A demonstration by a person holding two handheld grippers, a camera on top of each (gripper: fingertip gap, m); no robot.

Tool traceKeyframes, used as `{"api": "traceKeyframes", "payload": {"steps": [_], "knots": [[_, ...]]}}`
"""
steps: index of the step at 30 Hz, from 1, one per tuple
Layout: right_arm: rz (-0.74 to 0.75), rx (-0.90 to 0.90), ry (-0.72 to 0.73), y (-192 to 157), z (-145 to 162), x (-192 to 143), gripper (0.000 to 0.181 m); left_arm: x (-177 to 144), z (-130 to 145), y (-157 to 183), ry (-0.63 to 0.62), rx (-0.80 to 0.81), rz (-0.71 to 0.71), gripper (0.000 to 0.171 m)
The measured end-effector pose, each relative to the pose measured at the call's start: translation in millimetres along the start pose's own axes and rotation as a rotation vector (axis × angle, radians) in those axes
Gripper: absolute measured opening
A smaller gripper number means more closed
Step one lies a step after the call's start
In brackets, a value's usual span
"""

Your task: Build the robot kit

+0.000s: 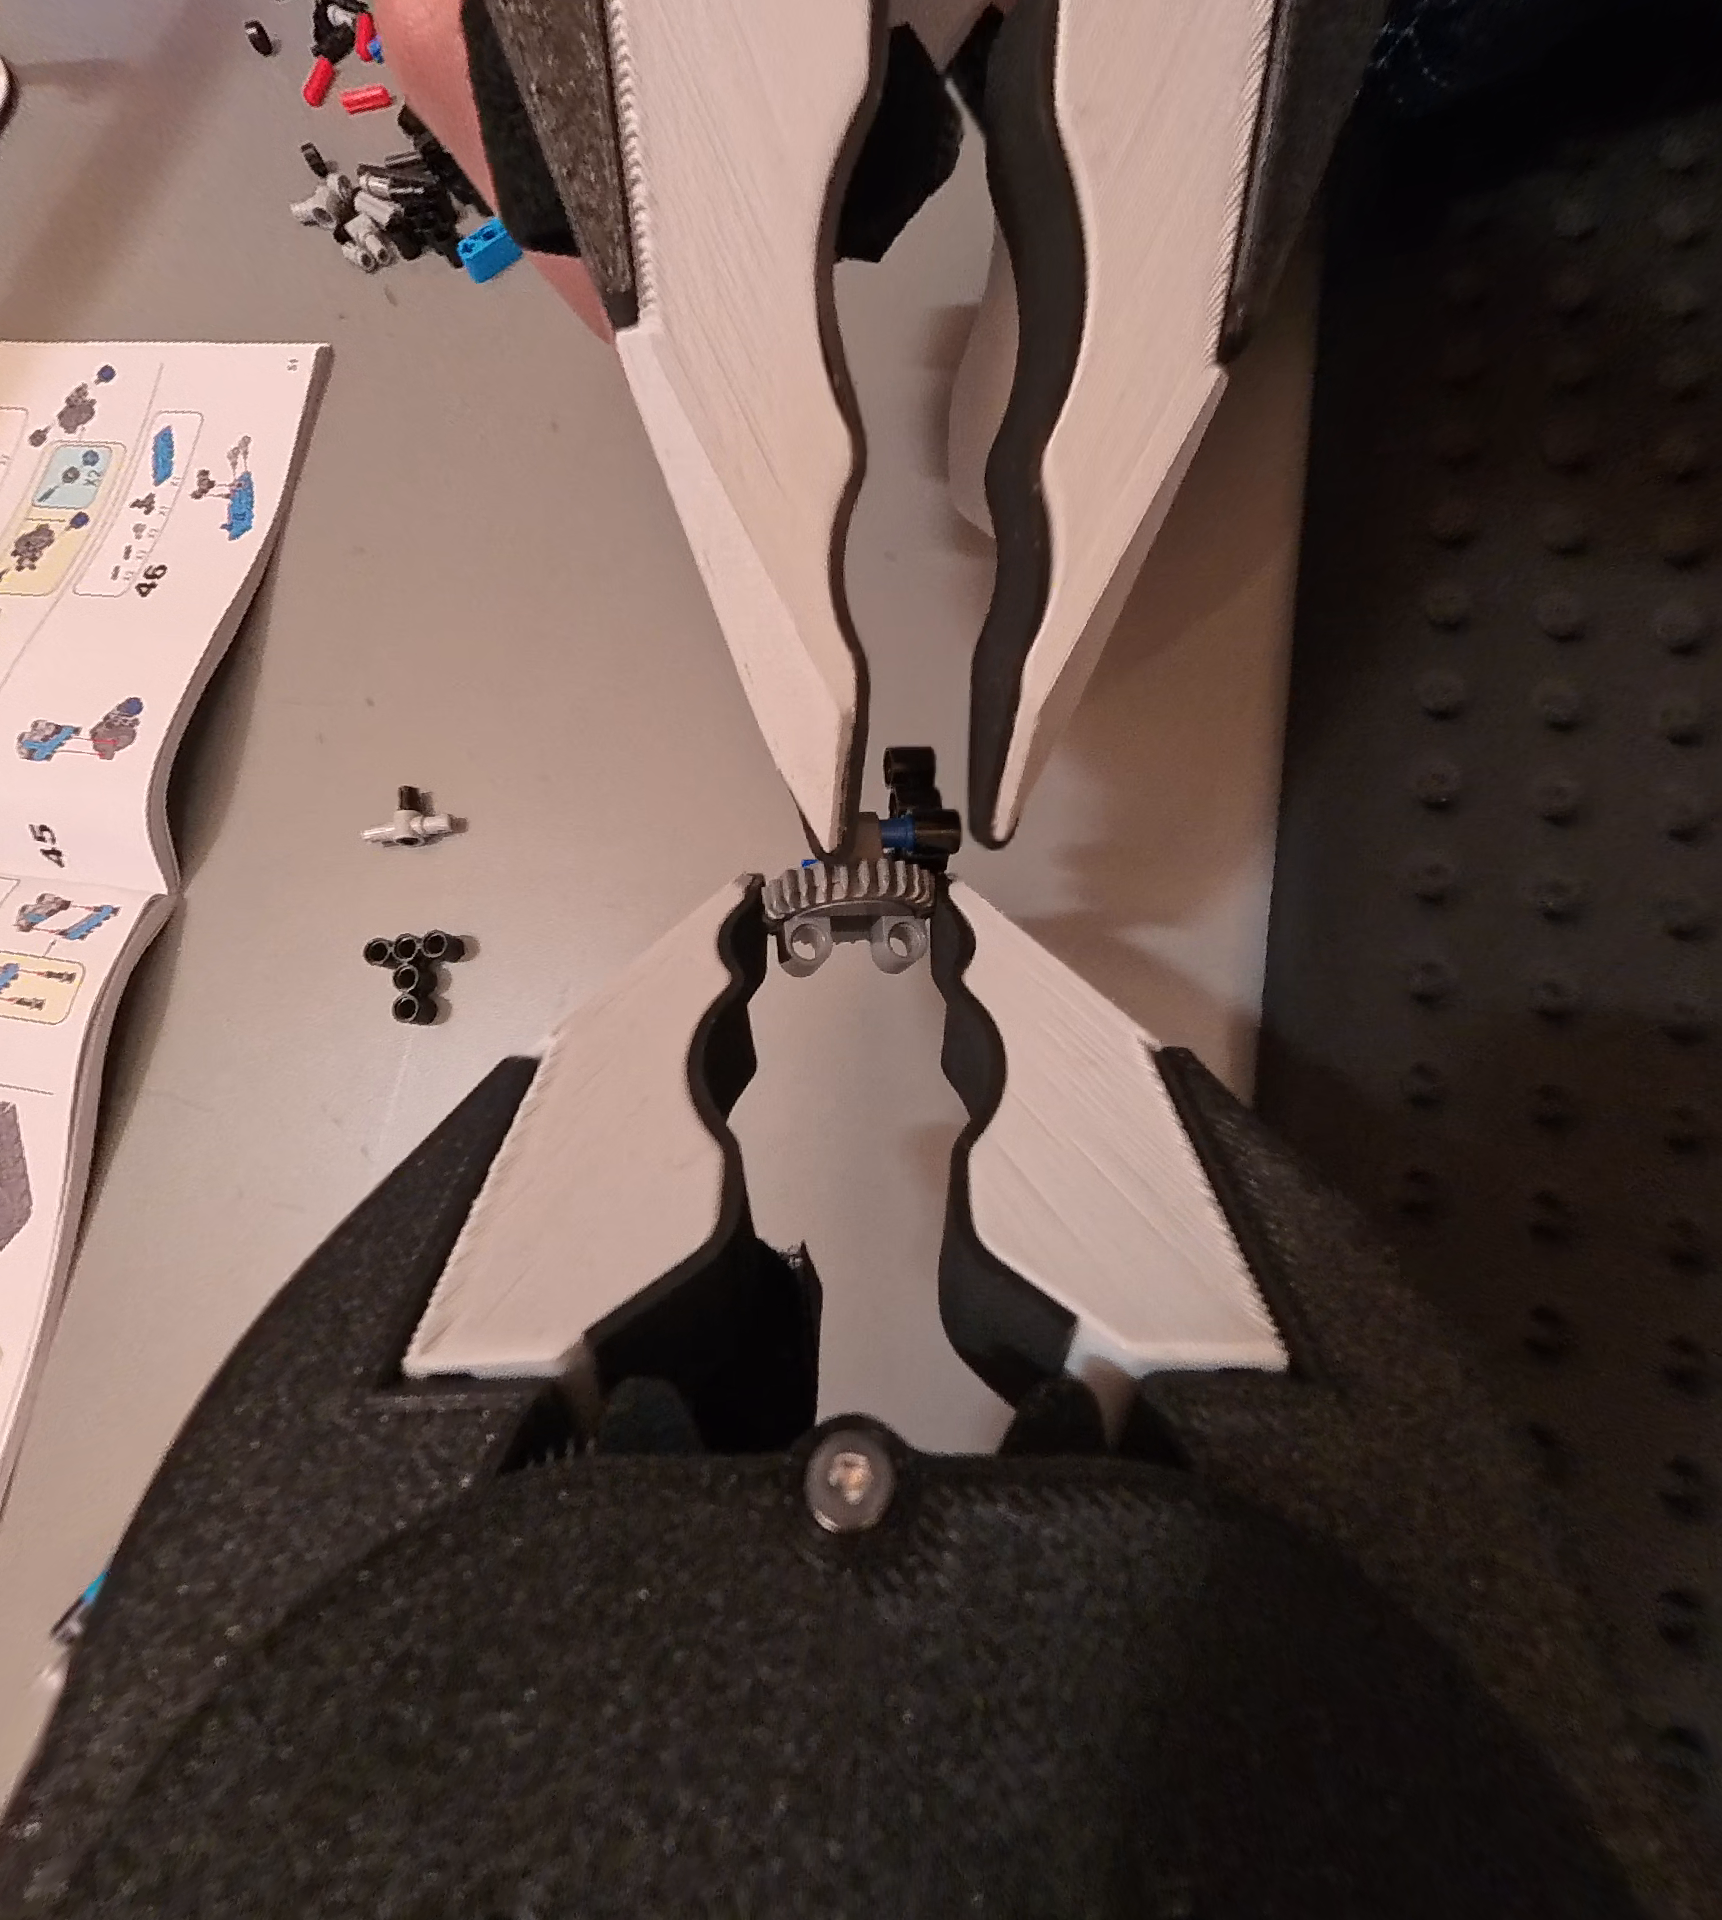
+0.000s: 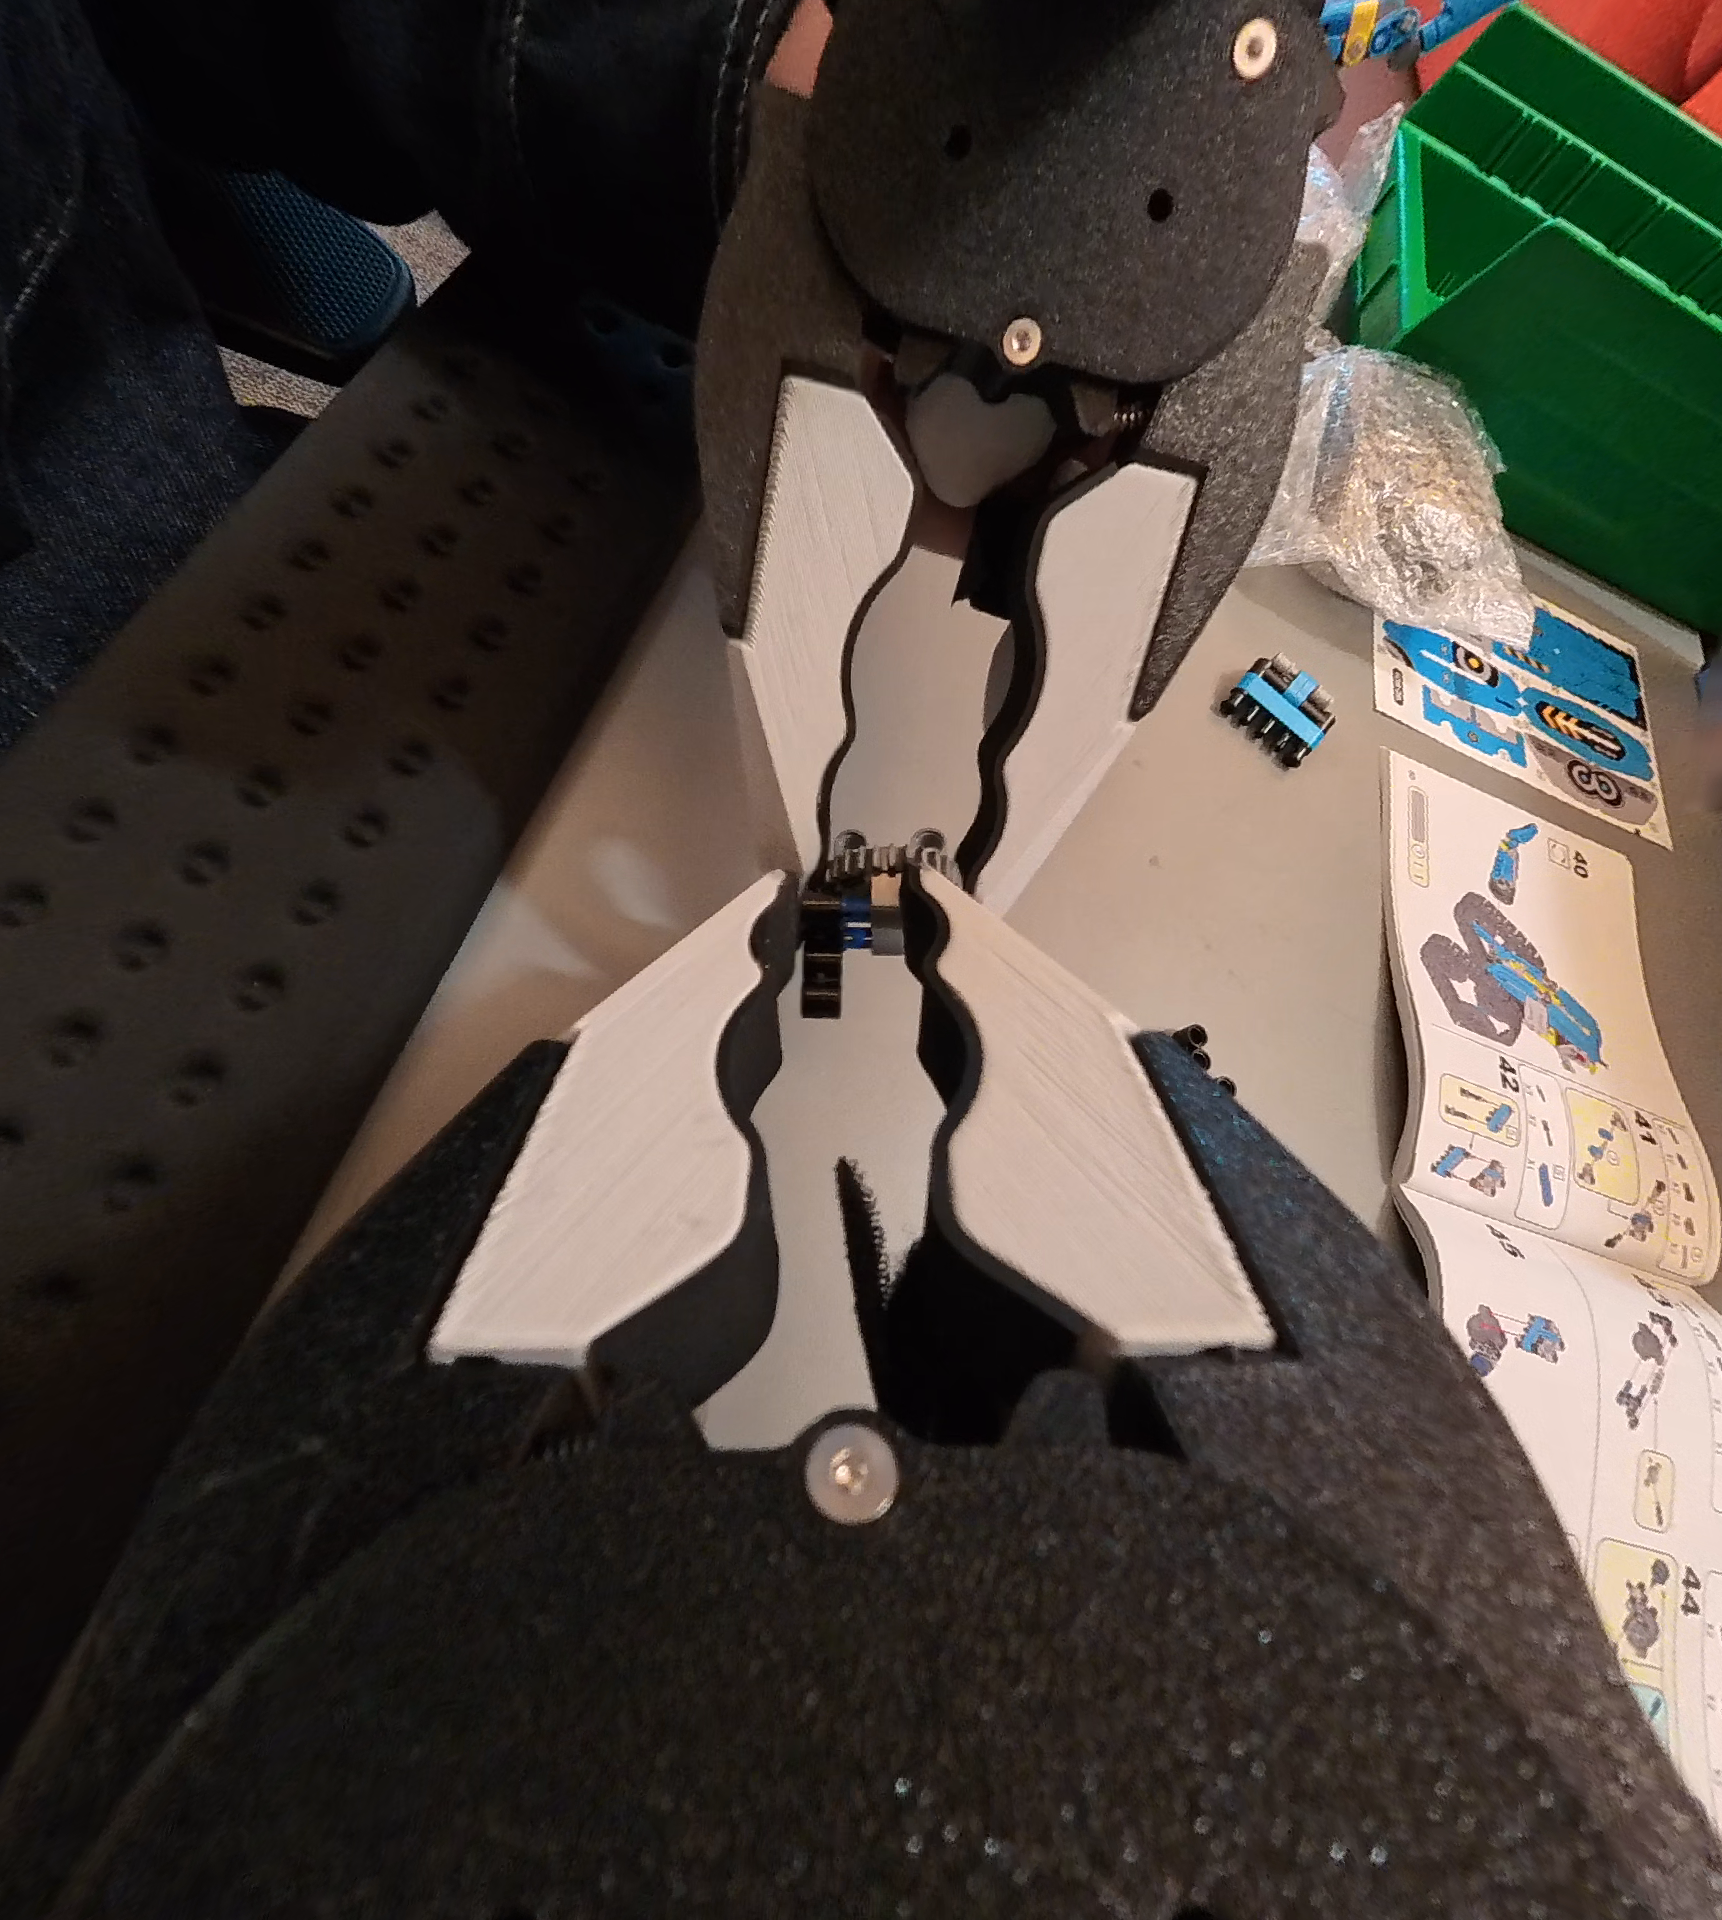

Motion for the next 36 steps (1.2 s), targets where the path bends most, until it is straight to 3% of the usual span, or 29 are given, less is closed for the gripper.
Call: {"api": "traceKeyframes", "payload": {"steps": [20,36], "knots": [[0.072,-0.028,-0.084,8.2,4.8,4.9,0.020,0.7,3.7,-6.5,-0.052,-0.049,0.001,0.031],[0.078,0.025,-0.059,13.6,1.2,-1.1,0.014,-2.3,-3.4,-9.9,0.035,-0.073,-0.041,0.031]]}}
Point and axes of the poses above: each gripper's, where its closed fingertips meet, x out along the fingers, z out of its underside, y = z × x across the jaws, the point moved 1 cm from there along -x, back along the fingers, and after that the axes turned 7 degrees about -y, right-handed, at the moved point
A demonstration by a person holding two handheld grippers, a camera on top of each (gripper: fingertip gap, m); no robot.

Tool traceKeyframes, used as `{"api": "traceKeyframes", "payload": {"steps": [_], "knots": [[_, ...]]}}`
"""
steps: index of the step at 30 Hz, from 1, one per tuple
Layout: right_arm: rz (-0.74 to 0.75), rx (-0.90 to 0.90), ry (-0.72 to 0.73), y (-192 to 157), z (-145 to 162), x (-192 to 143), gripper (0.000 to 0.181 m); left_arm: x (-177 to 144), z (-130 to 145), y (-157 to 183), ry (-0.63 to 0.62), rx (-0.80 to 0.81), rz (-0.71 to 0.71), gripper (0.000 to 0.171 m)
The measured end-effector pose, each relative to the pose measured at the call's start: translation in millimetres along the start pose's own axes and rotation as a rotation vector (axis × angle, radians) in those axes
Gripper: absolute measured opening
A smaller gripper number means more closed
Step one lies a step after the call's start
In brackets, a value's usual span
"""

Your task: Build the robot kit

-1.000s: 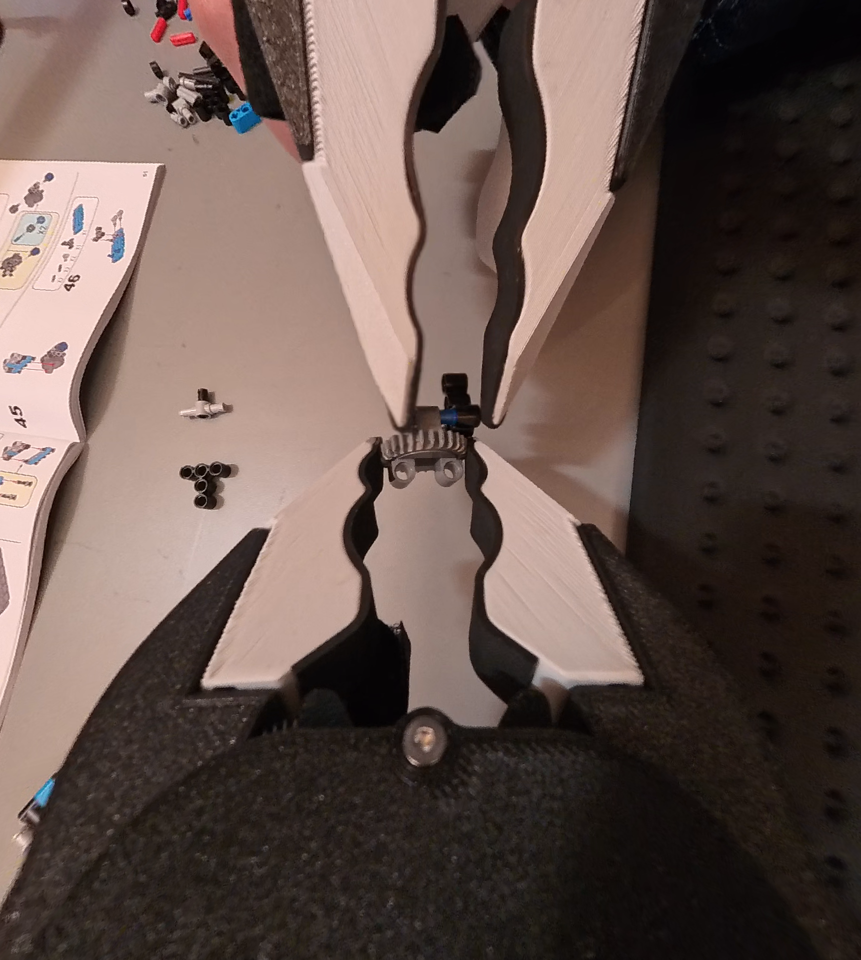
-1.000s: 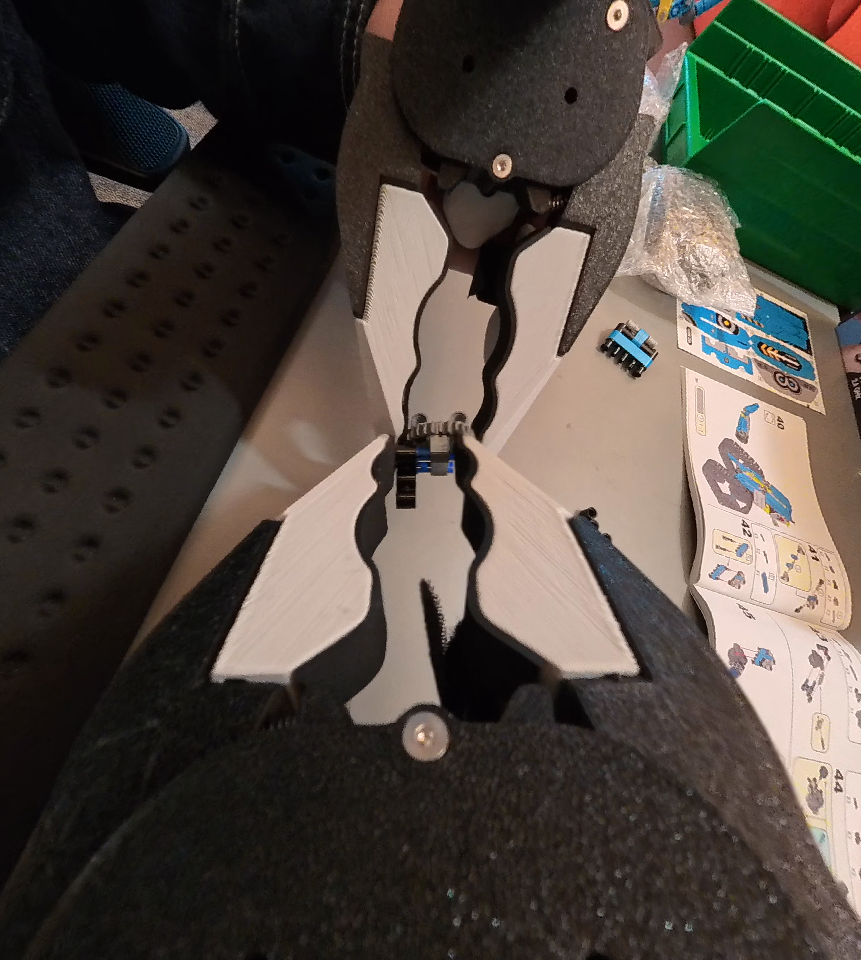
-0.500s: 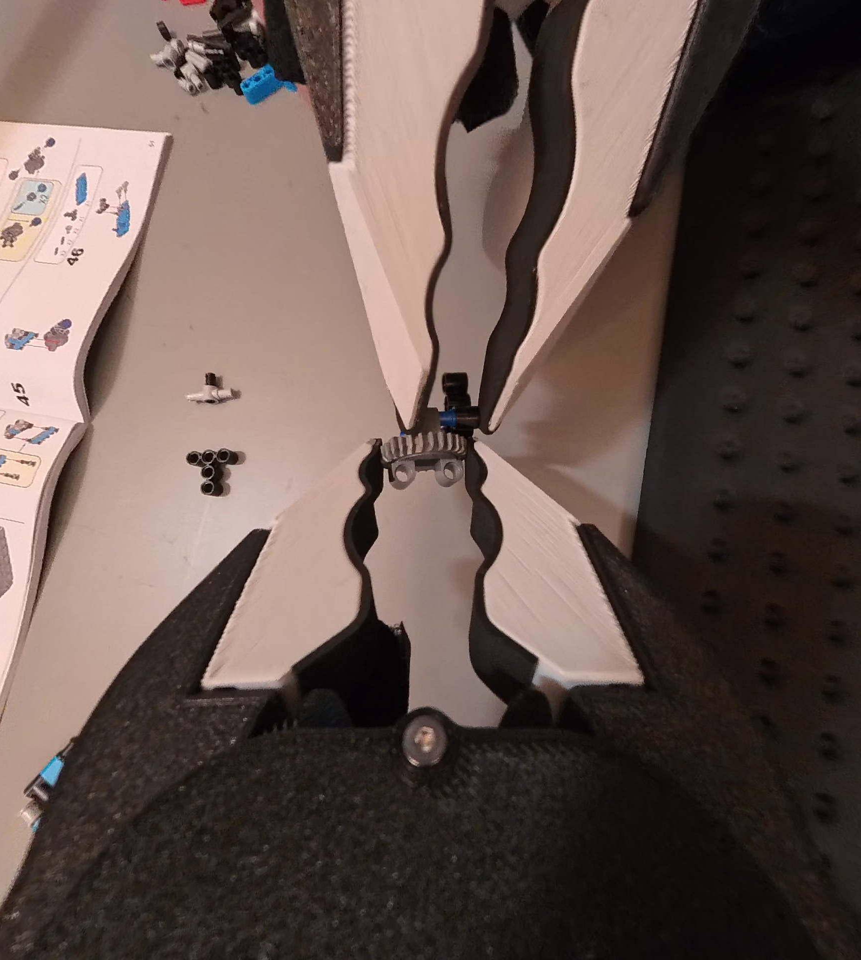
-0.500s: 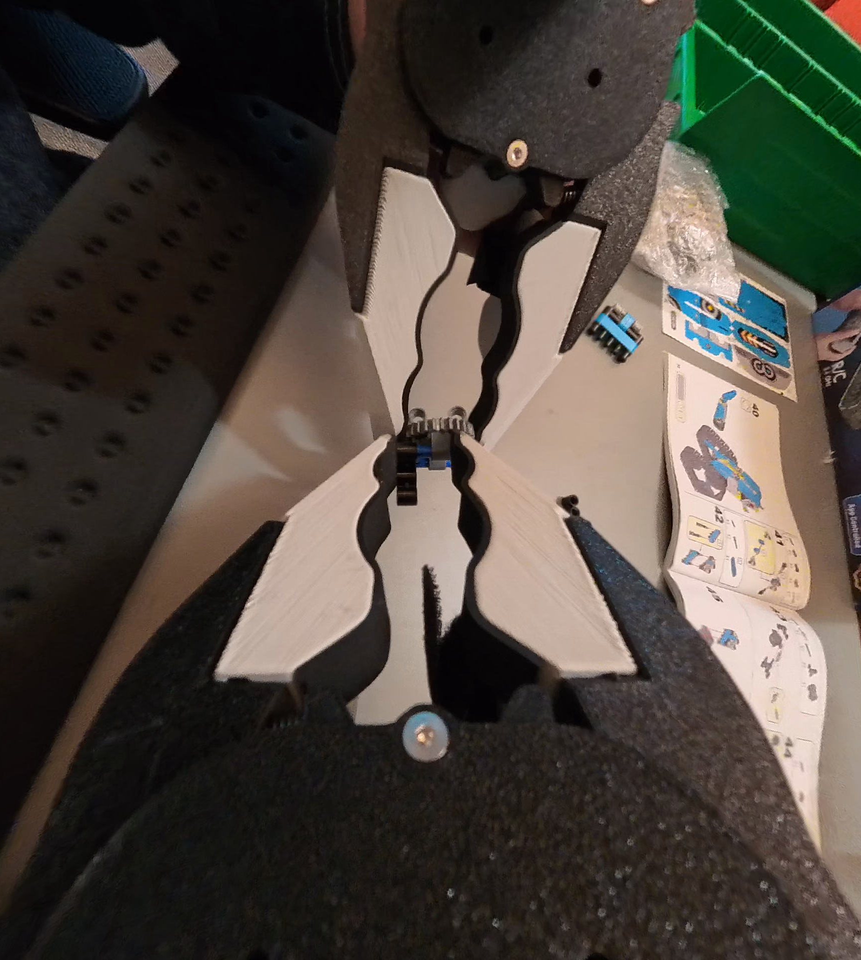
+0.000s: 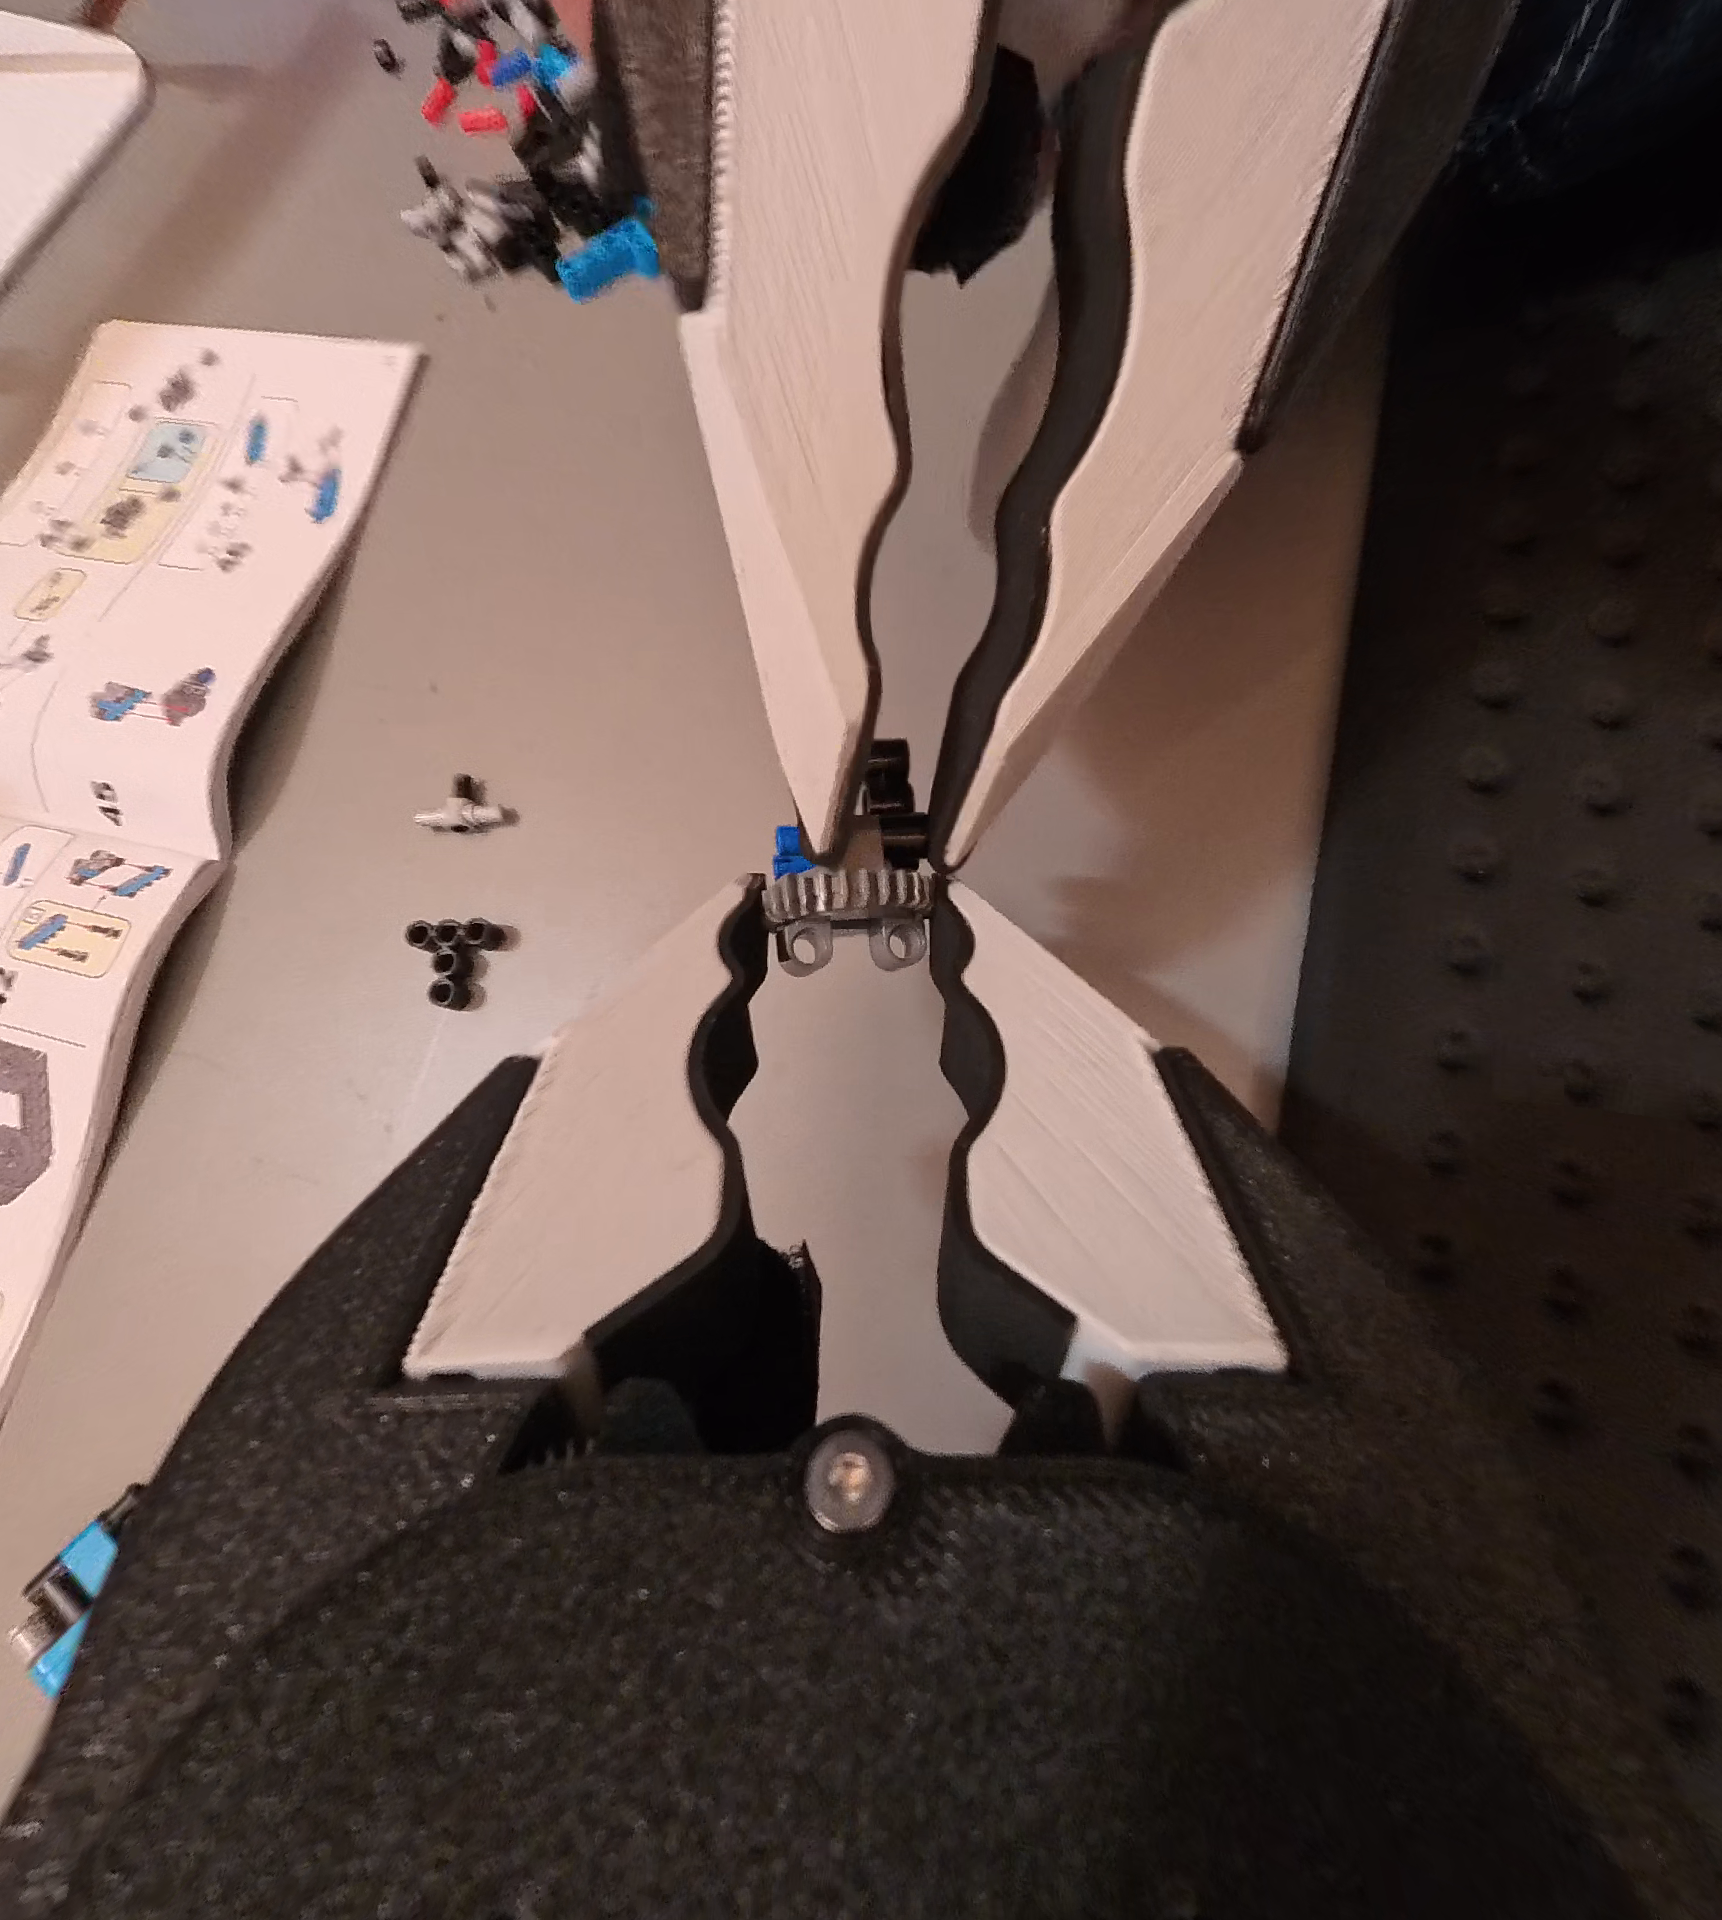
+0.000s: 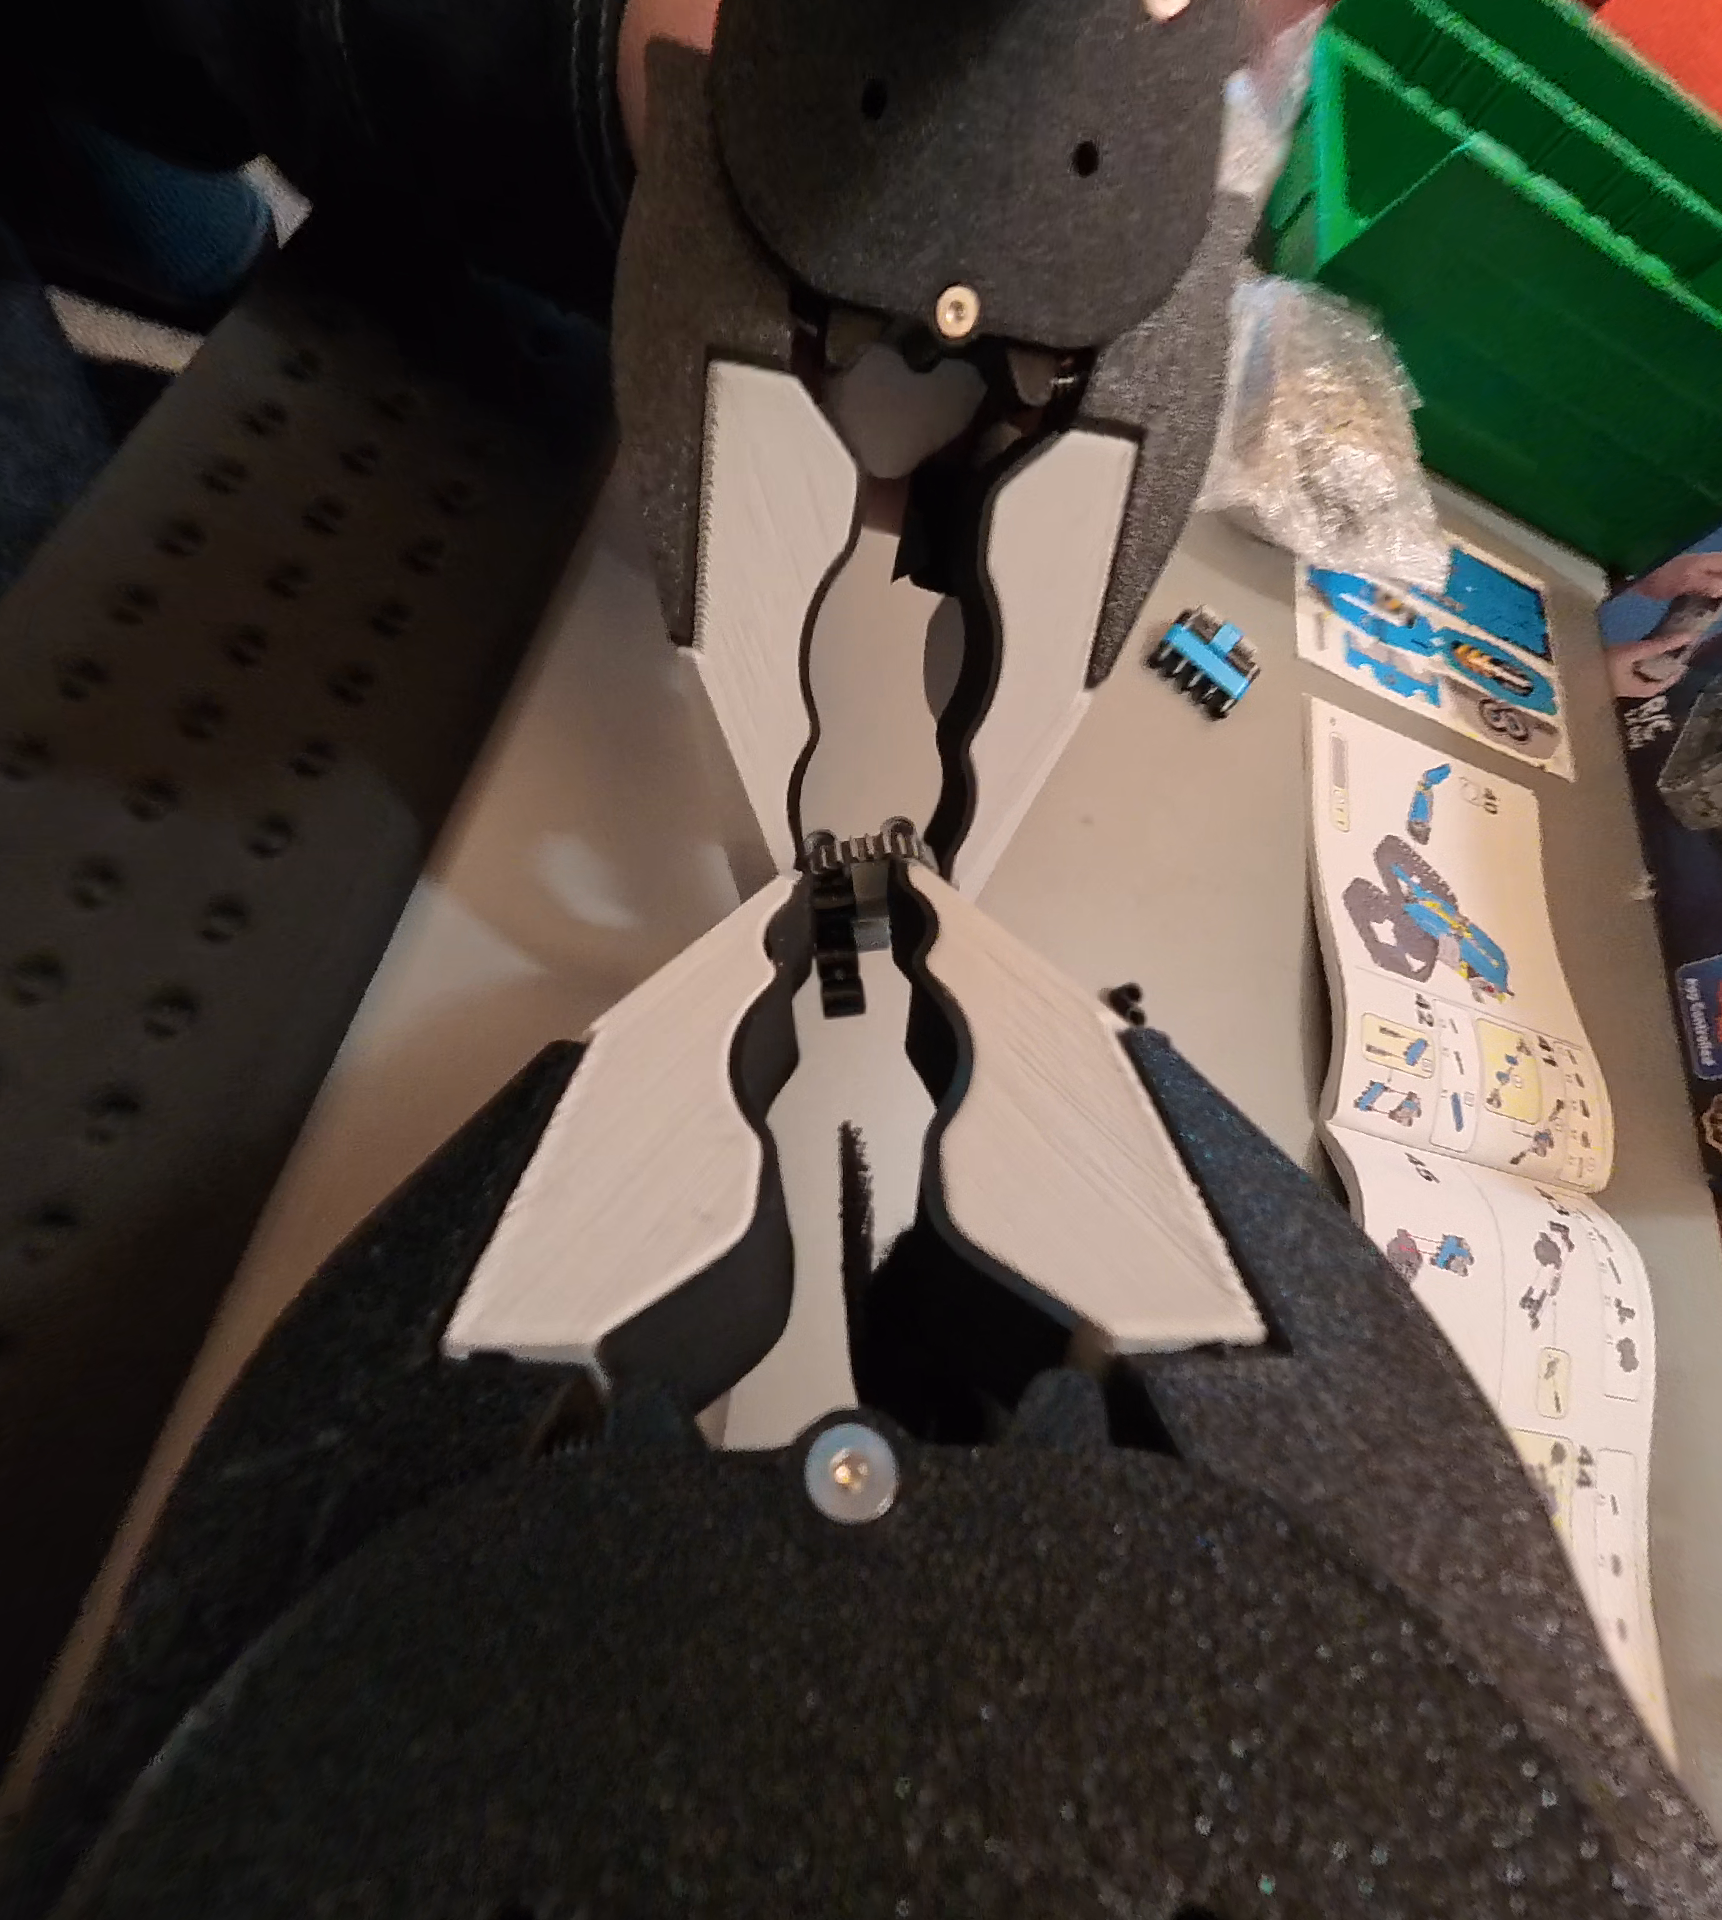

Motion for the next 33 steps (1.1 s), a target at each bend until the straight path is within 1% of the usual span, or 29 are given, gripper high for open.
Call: {"api": "traceKeyframes", "payload": {"steps": [2,3,4,5,6,7,9,11,12,13,15,17,19,21,23,25,29,33], "knots": [[0.044,0.066,0.096,9.5,-9.9,-10.0,0.015,-12.4,-9.3,-6.0,0.130,-0.062,0.014,0.031],[0.028,0.109,0.180,11.6,-18.9,-21.1,0.017,-19.8,-12.6,-13.4,0.203,-0.118,0.000,0.031],[0.005,0.169,0.255,15.0,-25.9,-33.1,0.026,-27.0,-14.6,-19.4,0.285,-0.152,-0.019,0.031],[-0.016,0.221,0.310,18.6,-29.1,-42.4,0.029,-35.4,-19.7,-20.6,0.395,-0.178,-0.013,0.031],[-0.024,0.260,0.349,21.9,-29.9,-47.3,0.031,-44.3,-26.7,-20.4,0.519,-0.209,0.006,0.031],[-0.022,0.284,0.375,24.3,-29.4,-48.7,0.033,-51.4,-31.6,-20.7,0.614,-0.233,0.019,0.031],[0.008,0.307,0.410,29.5,-30.0,-48.5,0.031,-62.9,-40.1,-15.4,0.714,-0.215,0.029,0.031],[0.011,0.321,0.479,31.3,-38.0,-54.4,0.029,-76.1,-51.6,-10.8,0.806,-0.182,0.011,0.031],[0.003,0.325,0.509,30.5,-42.6,-57.8,0.029,-80.2,-55.7,-8.4,0.846,-0.188,0.029,0.031],[0.001,0.322,0.541,29.3,-47.3,-62.4,0.028,-80.6,-57.9,-5.6,0.861,-0.190,0.047,0.031],[-0.003,0.284,0.580,22.8,-55.0,-70.2,0.026,-76.7,-59.4,-2.3,0.847,-0.159,0.031,0.031],[0.015,0.245,0.547,19.9,-55.1,-69.1,0.026,-73.3,-60.5,1.3,0.841,-0.139,0.038,0.031],[0.020,0.225,0.532,17.7,-55.0,-67.3,0.024,-67.2,-59.6,4.2,0.811,-0.147,0.069,0.031],[0.013,0.224,0.498,17.0,-50.1,-61.1,0.024,-66.0,-60.8,7.2,0.809,-0.167,0.114,0.031],[-0.015,0.217,0.500,13.4,-48.0,-58.8,0.013,-63.5,-61.4,10.0,0.796,-0.198,0.165,0.031],[-0.035,0.228,0.505,11.8,-47.5,-59.2,0.011,-62.7,-61.3,11.7,0.789,-0.209,0.188,0.031],[-0.029,0.327,0.491,19.8,-37.7,-50.9,0.009,-61.2,-55.5,-1.8,0.773,-0.270,0.152,0.031],[-0.110,0.535,0.548,30.9,-26.0,-41.7,0.007,-55.2,-46.2,-17.5,0.764,-0.430,0.199,0.029]]}}
Point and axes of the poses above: each gripper's, where its closed fingertips meet, x out along the fingers, z out of its underside, y = z × x across the jaws, the point moved 1 cm from there along -x, back along the fingers, and after that the axes turned 7 degrees about -y, right-handed, at the moved point
